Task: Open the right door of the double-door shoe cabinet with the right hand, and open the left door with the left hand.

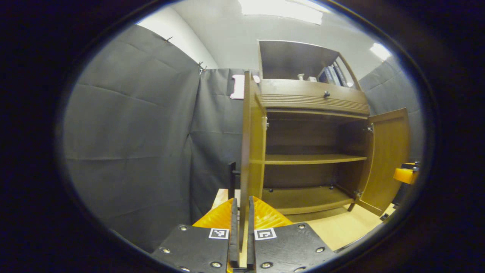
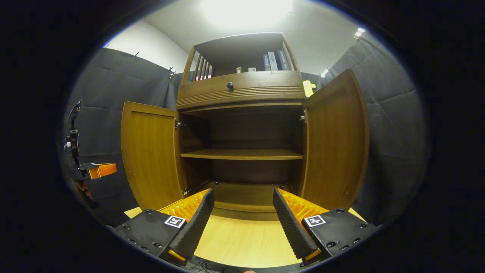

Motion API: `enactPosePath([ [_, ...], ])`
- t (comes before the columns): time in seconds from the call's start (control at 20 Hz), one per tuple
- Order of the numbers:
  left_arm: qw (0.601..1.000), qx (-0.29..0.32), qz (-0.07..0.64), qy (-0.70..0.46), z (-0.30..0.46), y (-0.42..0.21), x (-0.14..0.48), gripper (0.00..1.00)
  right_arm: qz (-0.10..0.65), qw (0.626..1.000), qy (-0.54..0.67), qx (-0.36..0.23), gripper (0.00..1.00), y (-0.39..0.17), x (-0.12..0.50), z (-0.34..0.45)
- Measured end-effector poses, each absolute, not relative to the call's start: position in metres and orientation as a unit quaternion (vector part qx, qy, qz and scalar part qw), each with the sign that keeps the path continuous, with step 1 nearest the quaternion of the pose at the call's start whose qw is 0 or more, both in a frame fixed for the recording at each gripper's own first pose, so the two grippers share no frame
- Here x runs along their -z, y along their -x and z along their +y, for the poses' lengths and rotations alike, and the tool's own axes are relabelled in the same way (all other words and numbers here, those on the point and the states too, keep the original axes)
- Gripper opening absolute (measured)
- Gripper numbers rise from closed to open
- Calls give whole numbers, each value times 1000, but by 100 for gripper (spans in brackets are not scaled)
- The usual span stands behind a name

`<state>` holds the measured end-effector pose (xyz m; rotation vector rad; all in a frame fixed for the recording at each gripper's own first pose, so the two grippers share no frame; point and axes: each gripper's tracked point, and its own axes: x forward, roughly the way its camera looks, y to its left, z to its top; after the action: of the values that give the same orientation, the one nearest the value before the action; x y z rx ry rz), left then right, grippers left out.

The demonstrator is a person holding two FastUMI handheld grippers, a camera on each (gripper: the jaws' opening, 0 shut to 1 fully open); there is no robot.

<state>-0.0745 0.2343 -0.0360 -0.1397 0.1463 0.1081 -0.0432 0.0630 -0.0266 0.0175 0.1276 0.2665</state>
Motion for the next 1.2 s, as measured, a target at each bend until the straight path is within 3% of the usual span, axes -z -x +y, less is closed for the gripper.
enactPosePath([
  [0.1, 995, -44, 68, 63, 219, 86, 26, 8, 60, 990, -9, -126, 98, 54, 22, 52],
  [0.15, 995, -39, 65, 63, 210, 93, 21, 8, 59, 990, -9, -124, 93, 60, 21, 46],
  [0.25, 996, -31, 59, 65, 197, 102, 13, 10, 58, 991, -7, -119, 98, 70, 17, 37],
  [0.35, 996, -27, 55, 66, 188, 112, 7, 10, 56, 992, -7, -113, 93, 77, 13, 28],
  [0.4, 996, -26, 53, 66, 184, 116, 4, 10, 55, 993, -6, -109, 98, 79, 9, 25],
  [0.5, 996, -24, 51, 63, 177, 126, 2, 8, 53, 993, -6, -102, 93, 86, 6, 18],
  [0.75, 998, -18, 45, 45, 174, 131, -1, 8, 58, 994, -13, -89, 93, 98, 1, 4],
  [0.85, 998, -20, 43, 42, 167, 140, -4, 23, 59, 994, -16, -86, 98, 102, 0, 1],
  [1.1, 998, -23, 43, 36, 164, 150, -9, 61, 58, 995, -19, -82, 93, 108, -2, -5],
  [1.2, 998, -27, 41, 36, 164, 151, -11, 69, 57, 995, -19, -81, 98, 109, -4, -6],
])
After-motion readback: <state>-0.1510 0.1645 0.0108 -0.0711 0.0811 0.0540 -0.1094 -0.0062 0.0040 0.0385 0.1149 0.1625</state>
